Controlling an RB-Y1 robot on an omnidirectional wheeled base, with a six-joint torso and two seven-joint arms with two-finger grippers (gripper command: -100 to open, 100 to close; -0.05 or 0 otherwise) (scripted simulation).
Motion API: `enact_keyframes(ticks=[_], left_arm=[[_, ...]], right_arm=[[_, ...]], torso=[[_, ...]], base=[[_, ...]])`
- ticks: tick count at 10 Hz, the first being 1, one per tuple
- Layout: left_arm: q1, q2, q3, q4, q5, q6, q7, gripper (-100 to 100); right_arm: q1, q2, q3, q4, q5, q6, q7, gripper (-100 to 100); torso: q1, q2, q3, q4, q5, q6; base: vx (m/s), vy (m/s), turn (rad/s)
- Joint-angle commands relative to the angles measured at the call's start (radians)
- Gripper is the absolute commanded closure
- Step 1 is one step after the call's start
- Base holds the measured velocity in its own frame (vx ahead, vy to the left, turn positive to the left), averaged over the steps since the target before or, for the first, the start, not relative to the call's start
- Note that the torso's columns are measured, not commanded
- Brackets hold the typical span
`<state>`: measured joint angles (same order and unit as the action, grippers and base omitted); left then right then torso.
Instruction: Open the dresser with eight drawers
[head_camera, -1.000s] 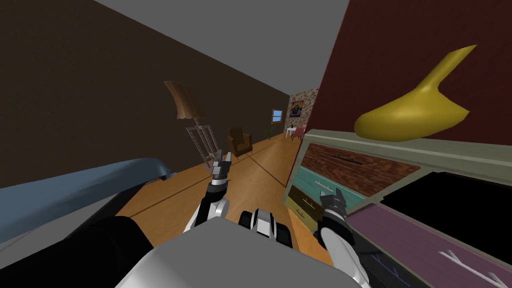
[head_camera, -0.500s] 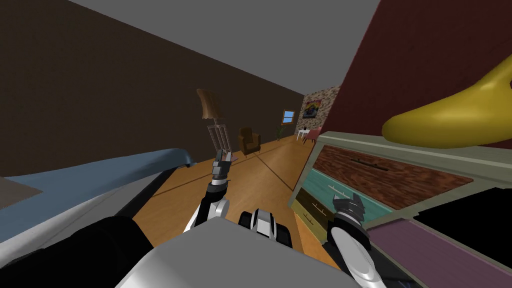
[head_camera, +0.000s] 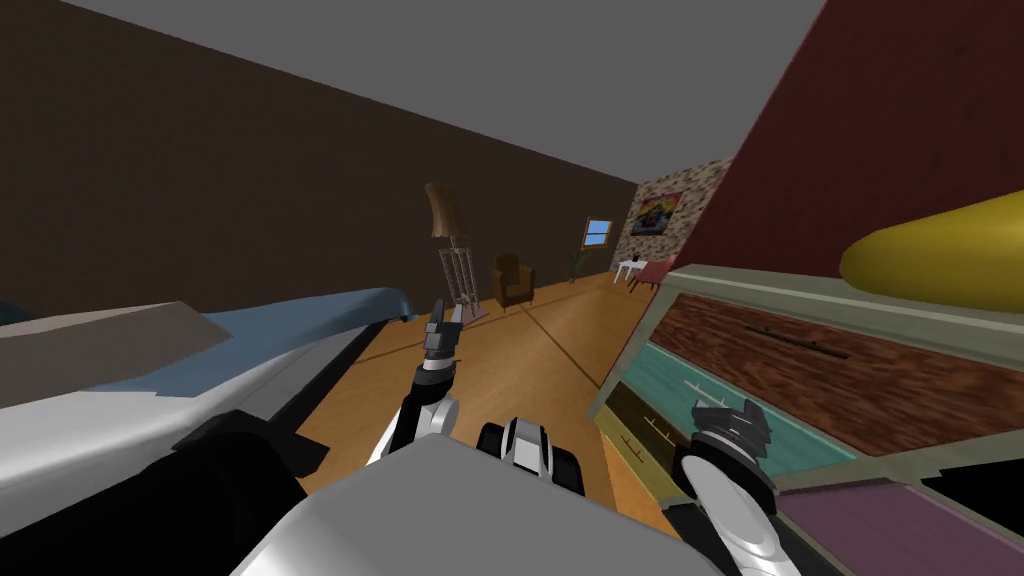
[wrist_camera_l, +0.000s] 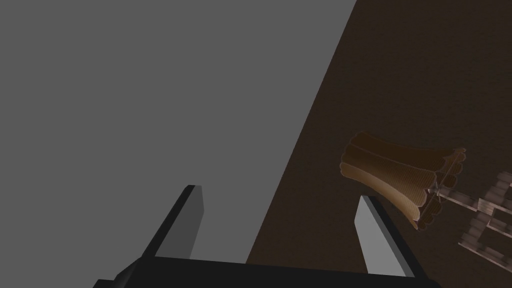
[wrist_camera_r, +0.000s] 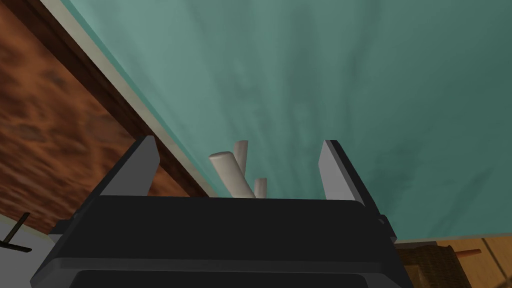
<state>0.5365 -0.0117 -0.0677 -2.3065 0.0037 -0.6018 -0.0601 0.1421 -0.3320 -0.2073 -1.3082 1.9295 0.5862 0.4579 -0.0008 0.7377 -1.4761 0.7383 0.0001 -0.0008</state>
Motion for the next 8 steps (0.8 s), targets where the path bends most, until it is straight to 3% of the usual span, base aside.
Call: enact_keyframes(ticks=[1, 8], left_arm=[[0.000, 0.000, 0.000, 0.000, 0.000, 0.000, 0.000, 0], [0.001, 0.000, 0.000, 0.000, 0.000, 0.000, 0.000, 0]], right_arm=[[0.008, 0.002, -0.003, -0.021, 0.001, -0.014, 0.008, 100], [0.099, 0.106, 0.131, -0.184, 0.173, -0.059, -0.036, 100]], torso=[[-0.001, -0.002, -0.001, -0.001, 0.000, 0.001], [-0.002, 0.002, 0.001, -0.001, -0.002, 0.002]], base=[[0.016, -0.010, -0.209], [0.100, -0.019, -0.296]])
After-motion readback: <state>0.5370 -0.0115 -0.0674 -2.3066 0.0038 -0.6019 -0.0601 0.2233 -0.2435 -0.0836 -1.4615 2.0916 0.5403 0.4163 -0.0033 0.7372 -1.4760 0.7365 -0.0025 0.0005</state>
